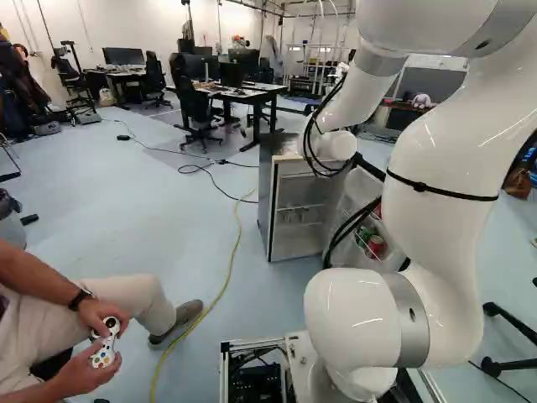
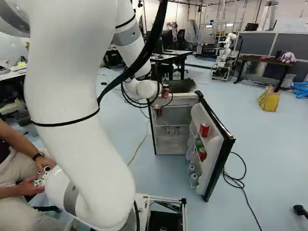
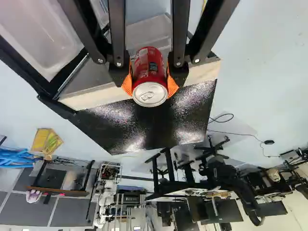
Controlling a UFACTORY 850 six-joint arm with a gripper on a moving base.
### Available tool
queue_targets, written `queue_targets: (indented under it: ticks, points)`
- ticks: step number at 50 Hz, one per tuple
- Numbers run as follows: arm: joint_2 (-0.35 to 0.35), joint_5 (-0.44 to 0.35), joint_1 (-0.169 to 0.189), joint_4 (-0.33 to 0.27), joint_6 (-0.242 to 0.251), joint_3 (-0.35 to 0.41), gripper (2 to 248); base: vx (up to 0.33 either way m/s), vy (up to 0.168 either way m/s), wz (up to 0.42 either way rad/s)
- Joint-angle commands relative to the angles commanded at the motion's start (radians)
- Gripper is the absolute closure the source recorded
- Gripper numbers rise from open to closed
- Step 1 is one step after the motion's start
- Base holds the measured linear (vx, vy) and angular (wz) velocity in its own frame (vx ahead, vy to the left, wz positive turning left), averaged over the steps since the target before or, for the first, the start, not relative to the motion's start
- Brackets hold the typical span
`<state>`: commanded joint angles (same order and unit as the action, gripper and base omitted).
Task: Grab a drink from the fridge
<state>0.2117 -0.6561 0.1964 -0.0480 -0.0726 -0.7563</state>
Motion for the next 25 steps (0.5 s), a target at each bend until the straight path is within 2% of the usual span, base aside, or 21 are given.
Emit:
queue_targets:
  ticks: [25]
  points:
    - [0.055, 0.044, 0.002, 0.000, 0.000, -0.066, 160, 0.000, 0.000, 0.000]
